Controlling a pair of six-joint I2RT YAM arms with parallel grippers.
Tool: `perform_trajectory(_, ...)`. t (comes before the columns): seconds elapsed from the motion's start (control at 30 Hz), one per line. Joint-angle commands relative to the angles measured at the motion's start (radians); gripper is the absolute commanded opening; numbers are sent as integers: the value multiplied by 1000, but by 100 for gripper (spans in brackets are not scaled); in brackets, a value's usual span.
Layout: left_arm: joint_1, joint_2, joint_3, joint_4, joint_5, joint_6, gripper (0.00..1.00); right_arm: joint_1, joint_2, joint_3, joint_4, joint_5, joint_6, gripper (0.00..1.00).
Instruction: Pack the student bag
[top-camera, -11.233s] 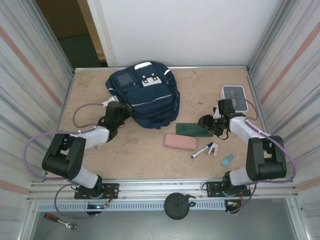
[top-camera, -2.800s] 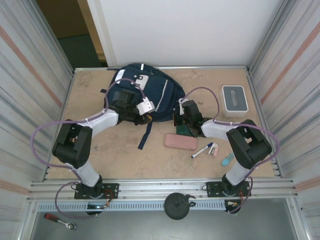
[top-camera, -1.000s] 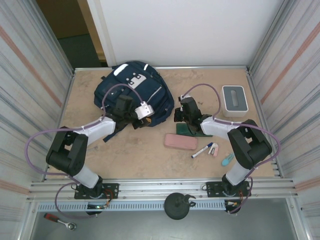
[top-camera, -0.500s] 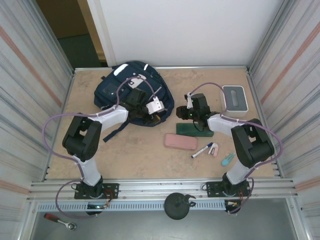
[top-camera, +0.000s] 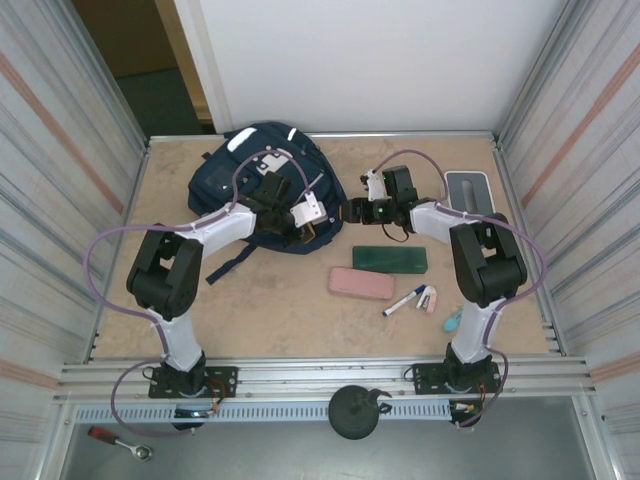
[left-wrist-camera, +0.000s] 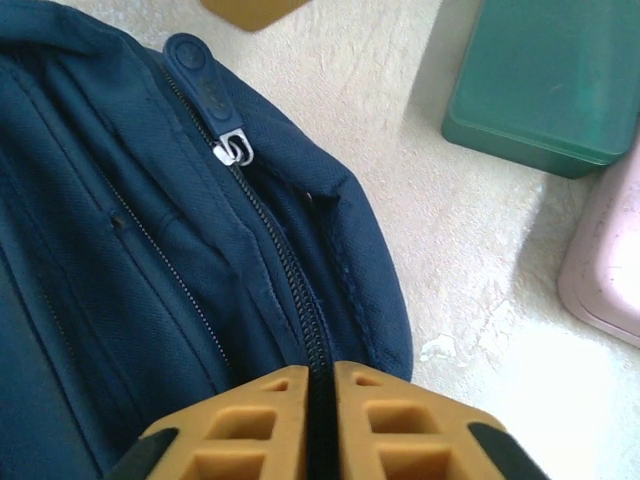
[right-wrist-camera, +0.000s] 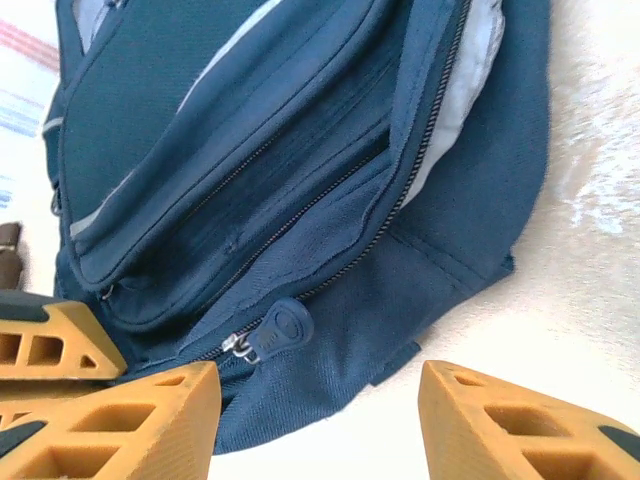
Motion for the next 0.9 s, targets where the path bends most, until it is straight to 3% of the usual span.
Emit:
perform_trajectory(0.0,9,14,24,-54,32,24,9,9,47,65,-42,-71,-30,54)
perform_trajectory(0.2,11,14,26,-59,37,32,4,22,100,132,-86,-77,-62,52)
perform_trajectory(0.87,14,20,17,-50,31,34,4,58,120,169,-185,-40,-159,36)
